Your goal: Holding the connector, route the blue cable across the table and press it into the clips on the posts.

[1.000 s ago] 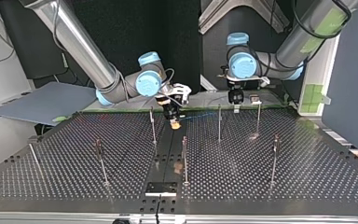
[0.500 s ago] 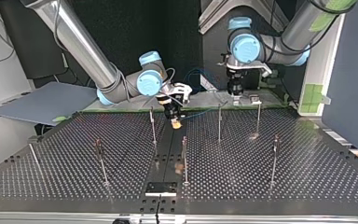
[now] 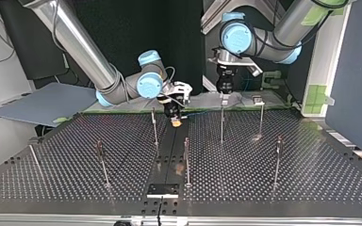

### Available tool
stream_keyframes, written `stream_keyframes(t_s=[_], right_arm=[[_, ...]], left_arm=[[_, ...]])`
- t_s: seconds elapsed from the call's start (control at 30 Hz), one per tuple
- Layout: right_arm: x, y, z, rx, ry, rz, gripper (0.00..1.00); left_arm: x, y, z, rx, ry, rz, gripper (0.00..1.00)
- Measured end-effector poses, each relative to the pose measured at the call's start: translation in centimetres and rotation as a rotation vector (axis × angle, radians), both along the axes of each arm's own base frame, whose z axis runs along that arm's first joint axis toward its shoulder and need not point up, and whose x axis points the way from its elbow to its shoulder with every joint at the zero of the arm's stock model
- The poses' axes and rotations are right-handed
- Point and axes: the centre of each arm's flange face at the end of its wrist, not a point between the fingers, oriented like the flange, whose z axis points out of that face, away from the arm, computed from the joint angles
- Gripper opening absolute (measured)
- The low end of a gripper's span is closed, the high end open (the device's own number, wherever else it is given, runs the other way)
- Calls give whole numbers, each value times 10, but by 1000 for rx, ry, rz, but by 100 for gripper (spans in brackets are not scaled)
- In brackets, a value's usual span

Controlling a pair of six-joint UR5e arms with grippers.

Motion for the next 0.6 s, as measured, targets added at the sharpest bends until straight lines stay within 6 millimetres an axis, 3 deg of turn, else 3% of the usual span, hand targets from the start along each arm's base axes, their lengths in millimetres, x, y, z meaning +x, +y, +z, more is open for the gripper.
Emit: stream_keyframes(t_s=[0.33, 0.6], right_arm=[[-3, 4, 20, -7, -3, 0, 0], [-7, 5, 19, 2, 6, -3, 0]], left_arm=[[15, -26, -1, -21, -2, -47, 100], [36, -33, -15, -30, 4, -48, 100]])
